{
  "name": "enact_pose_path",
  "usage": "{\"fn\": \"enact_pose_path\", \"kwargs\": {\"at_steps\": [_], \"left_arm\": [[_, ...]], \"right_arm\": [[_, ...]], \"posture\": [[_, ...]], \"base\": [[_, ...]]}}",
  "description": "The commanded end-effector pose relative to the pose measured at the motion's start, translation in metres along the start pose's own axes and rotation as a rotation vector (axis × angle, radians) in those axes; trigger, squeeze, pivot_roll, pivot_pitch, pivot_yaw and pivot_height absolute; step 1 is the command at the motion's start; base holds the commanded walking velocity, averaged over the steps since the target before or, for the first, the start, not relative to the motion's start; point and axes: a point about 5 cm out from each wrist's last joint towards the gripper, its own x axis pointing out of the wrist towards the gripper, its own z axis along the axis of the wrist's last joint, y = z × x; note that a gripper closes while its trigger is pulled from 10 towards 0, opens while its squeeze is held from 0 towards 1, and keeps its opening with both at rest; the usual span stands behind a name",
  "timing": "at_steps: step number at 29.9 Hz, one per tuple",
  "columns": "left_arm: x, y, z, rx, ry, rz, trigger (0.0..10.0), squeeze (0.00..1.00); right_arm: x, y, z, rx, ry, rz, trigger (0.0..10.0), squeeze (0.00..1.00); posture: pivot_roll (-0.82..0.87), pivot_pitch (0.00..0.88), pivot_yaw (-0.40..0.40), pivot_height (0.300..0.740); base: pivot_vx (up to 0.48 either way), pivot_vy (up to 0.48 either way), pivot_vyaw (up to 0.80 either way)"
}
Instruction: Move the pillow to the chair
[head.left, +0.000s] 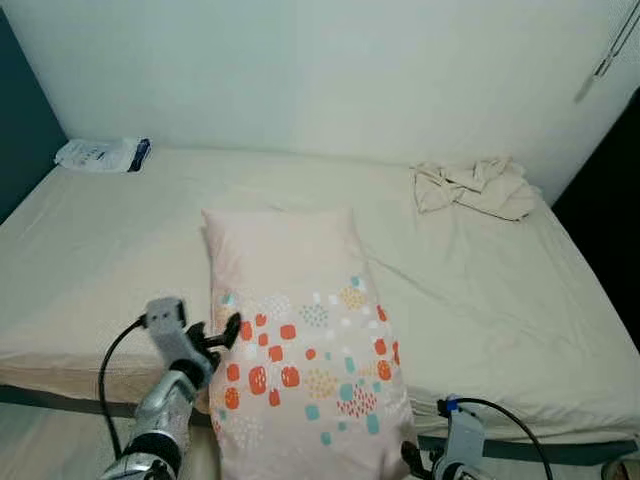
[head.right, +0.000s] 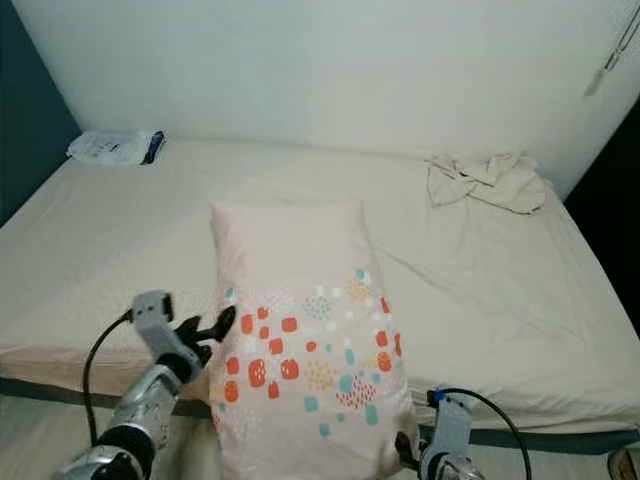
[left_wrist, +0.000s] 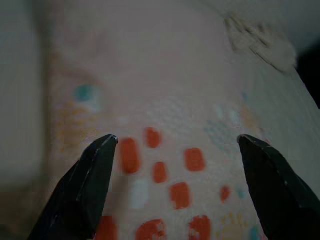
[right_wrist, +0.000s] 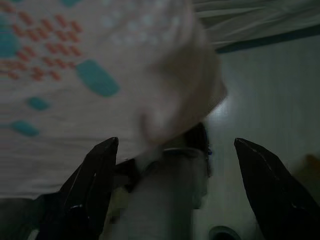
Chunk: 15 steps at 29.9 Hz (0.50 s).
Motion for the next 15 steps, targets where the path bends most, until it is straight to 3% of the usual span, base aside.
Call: {"fn": "enact_pose_path", "kwargs": {"at_steps": [1, 4, 9, 15], "left_arm": [[-0.002, -0.006, -0.014, 0.009, 0.071, -0.034, 10.0, 0.0], [-0.004, -0.007, -0.02, 0.007, 0.097, -0.023, 10.0, 0.0], [-0.005, -0.007, -0.027, 0.007, 0.122, 0.036, 10.0, 0.0], [-0.002, -0.008, -0.022, -0.011, 0.078, 0.089, 10.0, 0.0]], "right_arm": [[-0.002, -0.003, -0.01, -0.009, 0.032, -0.003, 10.0, 0.0], [-0.001, -0.001, -0.008, -0.012, 0.023, 0.002, 10.0, 0.0], [0.002, 0.009, -0.001, 0.0, -0.004, 0.038, 10.0, 0.0], [0.003, 0.013, 0.0, -0.007, -0.002, 0.055, 10.0, 0.0]], "posture": [[-0.08, 0.07, -0.015, 0.698], [-0.09, 0.07, -0.009, 0.698], [-0.09, 0.074, -0.003, 0.698], [-0.09, 0.078, -0.005, 0.698]], "base": [[0.0, 0.0, -0.75], [0.0, 0.0, -0.74], [0.0, 0.0, 0.0], [0.0, 0.0, 0.0]]}}
